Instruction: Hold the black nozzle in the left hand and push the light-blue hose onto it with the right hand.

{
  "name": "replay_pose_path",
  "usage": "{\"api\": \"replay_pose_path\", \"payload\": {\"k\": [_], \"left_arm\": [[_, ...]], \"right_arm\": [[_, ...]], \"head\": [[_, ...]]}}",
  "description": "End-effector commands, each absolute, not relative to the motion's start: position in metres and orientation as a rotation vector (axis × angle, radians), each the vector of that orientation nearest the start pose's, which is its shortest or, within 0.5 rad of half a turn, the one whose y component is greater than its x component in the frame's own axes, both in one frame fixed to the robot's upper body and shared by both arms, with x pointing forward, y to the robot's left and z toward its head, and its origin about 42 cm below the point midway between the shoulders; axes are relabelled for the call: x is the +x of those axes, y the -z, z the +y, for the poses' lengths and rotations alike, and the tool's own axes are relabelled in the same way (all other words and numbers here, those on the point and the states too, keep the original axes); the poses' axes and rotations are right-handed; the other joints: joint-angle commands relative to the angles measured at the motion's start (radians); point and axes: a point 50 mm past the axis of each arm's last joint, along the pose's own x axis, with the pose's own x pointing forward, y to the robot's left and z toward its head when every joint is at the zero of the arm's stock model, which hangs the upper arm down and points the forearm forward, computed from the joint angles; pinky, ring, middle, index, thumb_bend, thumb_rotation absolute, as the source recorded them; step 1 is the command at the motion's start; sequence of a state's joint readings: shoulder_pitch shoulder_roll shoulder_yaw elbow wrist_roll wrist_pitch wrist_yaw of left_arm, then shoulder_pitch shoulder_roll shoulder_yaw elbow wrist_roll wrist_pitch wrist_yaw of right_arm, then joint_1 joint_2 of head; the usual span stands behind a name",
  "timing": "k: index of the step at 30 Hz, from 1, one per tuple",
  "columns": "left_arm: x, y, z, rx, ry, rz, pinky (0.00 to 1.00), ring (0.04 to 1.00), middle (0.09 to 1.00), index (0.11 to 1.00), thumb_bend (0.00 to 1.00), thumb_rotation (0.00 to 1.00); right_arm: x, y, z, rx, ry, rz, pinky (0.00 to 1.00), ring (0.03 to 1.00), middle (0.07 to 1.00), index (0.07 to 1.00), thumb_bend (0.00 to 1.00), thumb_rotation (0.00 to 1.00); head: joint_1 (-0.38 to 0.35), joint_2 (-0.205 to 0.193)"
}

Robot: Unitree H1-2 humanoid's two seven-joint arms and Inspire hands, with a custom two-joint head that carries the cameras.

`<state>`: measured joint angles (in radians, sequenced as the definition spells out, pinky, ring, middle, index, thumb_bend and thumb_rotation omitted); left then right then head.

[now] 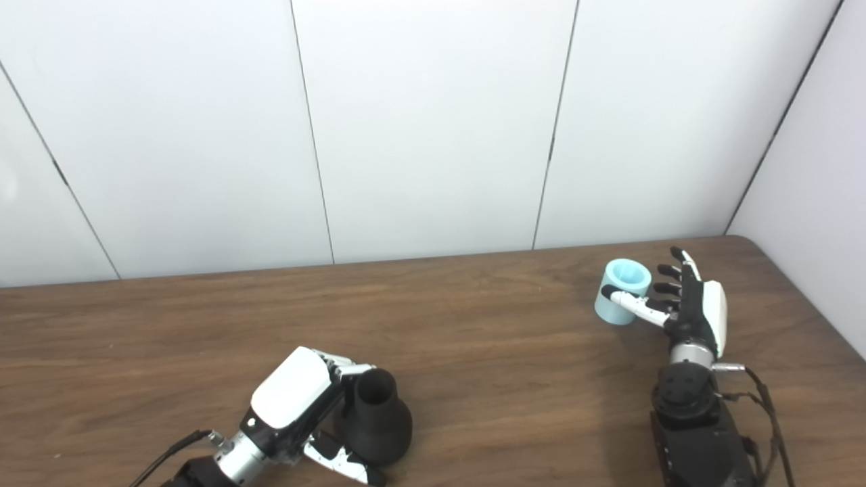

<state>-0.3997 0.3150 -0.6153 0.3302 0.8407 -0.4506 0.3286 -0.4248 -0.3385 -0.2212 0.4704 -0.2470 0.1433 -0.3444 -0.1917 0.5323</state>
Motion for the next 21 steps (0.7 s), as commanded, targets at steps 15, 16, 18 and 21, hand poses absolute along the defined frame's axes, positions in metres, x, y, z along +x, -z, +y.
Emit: {"api": "replay_pose_path", "payload": {"k": [15, 16, 18, 21], "left_arm": [[0.312, -0.069, 0.143, 0.994, 0.645, -0.637, 0.27, 0.366, 0.480, 0.490, 0.52, 0.00], [0.312, -0.069, 0.143, 0.995, 0.646, -0.636, 0.27, 0.364, 0.479, 0.491, 0.52, 0.00], [0.312, -0.069, 0.143, 0.996, 0.646, -0.636, 0.28, 0.368, 0.478, 0.491, 0.52, 0.00], [0.312, -0.069, 0.143, 0.993, 0.649, -0.629, 0.28, 0.377, 0.479, 0.491, 0.52, 0.00]], "right_arm": [[0.420, -0.167, -0.378, -0.603, 0.466, 0.113, 0.19, 0.252, 0.341, 0.850, 0.94, 0.34], [0.420, -0.168, -0.376, -0.598, 0.458, 0.111, 0.20, 0.277, 0.367, 0.852, 0.94, 0.34], [0.420, -0.167, -0.372, -0.609, 0.436, 0.098, 0.23, 0.323, 0.403, 0.849, 0.94, 0.33], [0.420, -0.167, -0.367, -0.642, 0.412, 0.082, 0.34, 0.458, 0.542, 0.834, 0.95, 0.33]], "head": [[0.005, 0.002], [0.005, 0.002], [0.004, 0.003], [0.004, 0.003]]}}
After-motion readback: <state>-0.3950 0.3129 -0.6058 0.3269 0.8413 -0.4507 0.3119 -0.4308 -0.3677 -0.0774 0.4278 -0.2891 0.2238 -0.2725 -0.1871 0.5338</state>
